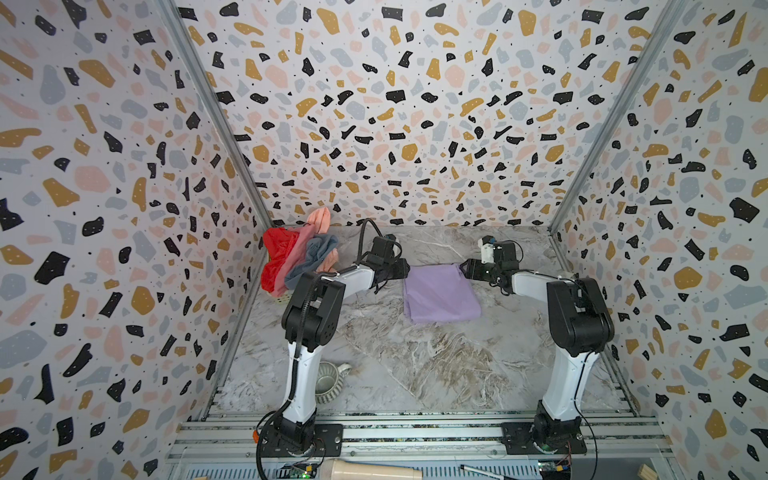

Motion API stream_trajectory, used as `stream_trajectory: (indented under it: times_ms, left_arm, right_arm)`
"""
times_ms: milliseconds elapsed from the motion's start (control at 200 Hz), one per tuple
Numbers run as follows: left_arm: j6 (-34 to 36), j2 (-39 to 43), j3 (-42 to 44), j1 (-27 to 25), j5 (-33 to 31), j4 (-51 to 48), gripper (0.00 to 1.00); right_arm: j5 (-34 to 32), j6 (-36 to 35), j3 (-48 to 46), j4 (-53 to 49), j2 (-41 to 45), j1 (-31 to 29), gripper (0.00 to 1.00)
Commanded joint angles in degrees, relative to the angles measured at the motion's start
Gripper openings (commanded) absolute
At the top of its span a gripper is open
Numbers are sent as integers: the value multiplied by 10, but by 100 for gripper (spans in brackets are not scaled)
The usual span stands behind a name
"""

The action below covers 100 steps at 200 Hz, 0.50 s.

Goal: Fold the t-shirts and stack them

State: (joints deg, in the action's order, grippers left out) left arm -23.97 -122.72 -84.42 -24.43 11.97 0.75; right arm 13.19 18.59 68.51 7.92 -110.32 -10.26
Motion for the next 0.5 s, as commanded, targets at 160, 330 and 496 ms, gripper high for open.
stream_trajectory:
  times_ms: [160, 330, 496]
  left_arm:
    - [1, 147, 99, 2, 29, 38, 50]
    - [-20, 256, 172, 2, 89, 78, 59]
    - [-11, 361, 230, 2, 90, 56, 65]
  right_arm:
    - [-79, 55, -86, -77, 167, -77, 68]
    - [-100, 85, -98, -37, 139, -159, 69]
    - [-204, 93, -21, -94, 39, -187, 69]
